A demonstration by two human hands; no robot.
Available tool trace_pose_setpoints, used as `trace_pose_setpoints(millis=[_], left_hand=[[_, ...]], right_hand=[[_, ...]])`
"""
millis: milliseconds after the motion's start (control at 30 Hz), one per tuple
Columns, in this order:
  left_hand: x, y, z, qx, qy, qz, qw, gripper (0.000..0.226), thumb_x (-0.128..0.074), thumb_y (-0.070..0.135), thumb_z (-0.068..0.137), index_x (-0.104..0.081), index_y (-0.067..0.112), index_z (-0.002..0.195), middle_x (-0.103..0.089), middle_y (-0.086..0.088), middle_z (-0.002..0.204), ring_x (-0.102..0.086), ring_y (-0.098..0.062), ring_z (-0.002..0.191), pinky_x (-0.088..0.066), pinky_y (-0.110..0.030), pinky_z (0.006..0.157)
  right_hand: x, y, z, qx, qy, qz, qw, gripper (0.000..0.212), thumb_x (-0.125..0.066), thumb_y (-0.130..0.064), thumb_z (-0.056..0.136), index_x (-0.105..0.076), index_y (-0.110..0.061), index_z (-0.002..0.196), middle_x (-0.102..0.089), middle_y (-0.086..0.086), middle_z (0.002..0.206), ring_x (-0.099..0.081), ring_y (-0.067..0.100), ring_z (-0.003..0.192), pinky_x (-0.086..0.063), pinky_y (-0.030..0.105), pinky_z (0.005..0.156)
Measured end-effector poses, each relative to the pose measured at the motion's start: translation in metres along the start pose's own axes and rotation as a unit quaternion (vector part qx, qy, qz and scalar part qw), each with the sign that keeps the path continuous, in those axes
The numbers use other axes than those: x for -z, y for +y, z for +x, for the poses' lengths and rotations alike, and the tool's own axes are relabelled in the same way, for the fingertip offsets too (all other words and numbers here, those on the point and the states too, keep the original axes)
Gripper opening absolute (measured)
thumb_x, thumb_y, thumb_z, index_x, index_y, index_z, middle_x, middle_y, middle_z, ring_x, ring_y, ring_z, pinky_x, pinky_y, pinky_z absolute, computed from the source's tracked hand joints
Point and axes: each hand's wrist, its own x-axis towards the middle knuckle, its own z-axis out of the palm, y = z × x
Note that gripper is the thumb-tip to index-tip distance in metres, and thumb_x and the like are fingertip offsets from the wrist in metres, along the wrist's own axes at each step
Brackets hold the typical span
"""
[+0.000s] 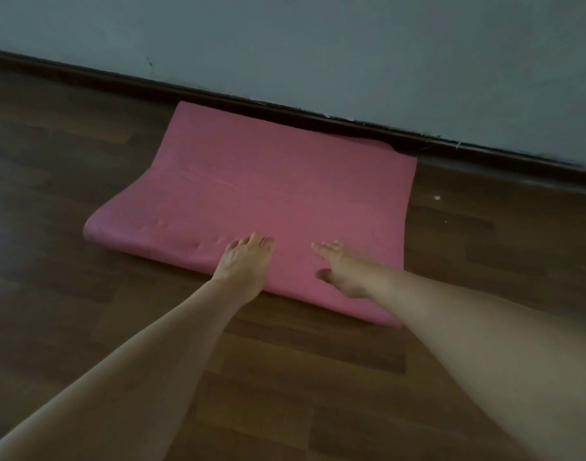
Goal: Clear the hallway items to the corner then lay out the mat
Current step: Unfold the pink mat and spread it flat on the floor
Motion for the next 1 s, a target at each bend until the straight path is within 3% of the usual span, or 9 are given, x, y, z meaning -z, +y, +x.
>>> trace_pose_setpoints(millis=[267, 800, 1000], left_hand=[[0.006, 0.04, 0.019, -0.041, -0.032, -0.006, 0.999, 0.042, -0.041, 0.007, 0.09, -0.042, 0.014, 0.131, -0.049, -0.005, 0.126, -0.048, -0.024, 0.114, -0.034, -0.035, 0.098], [0.024, 0.11, 0.097, 0.113, -0.061, 0.028, 0.991, 0.041, -0.048, 0.011, 0.092, -0.039, 0.012, 0.132, -0.048, -0.006, 0.125, -0.049, -0.027, 0.117, -0.034, -0.039, 0.1], [0.019, 0.172, 0.117, 0.132, -0.031, -0.024, 0.99, 0.061, -0.049, 0.023, 0.094, -0.019, 0.014, 0.146, -0.041, -0.007, 0.139, -0.043, -0.027, 0.126, -0.026, -0.039, 0.109]], right_hand=[[0.044, 0.02, 0.015, -0.012, 0.023, -0.055, 0.998, 0.063, -0.043, -0.034, 0.098, -0.01, -0.024, 0.15, -0.017, 0.014, 0.156, -0.012, 0.03, 0.145, -0.02, 0.045, 0.115], [0.092, 0.117, 0.082, 0.075, -0.002, -0.081, 0.994, 0.064, -0.044, -0.03, 0.099, -0.008, -0.025, 0.151, -0.01, 0.007, 0.159, -0.005, 0.025, 0.146, -0.014, 0.042, 0.115], [0.112, 0.161, 0.111, 0.119, -0.001, -0.152, 0.981, 0.066, -0.044, -0.03, 0.098, -0.006, -0.02, 0.151, -0.01, -0.001, 0.159, -0.002, 0.023, 0.147, -0.012, 0.039, 0.118]])
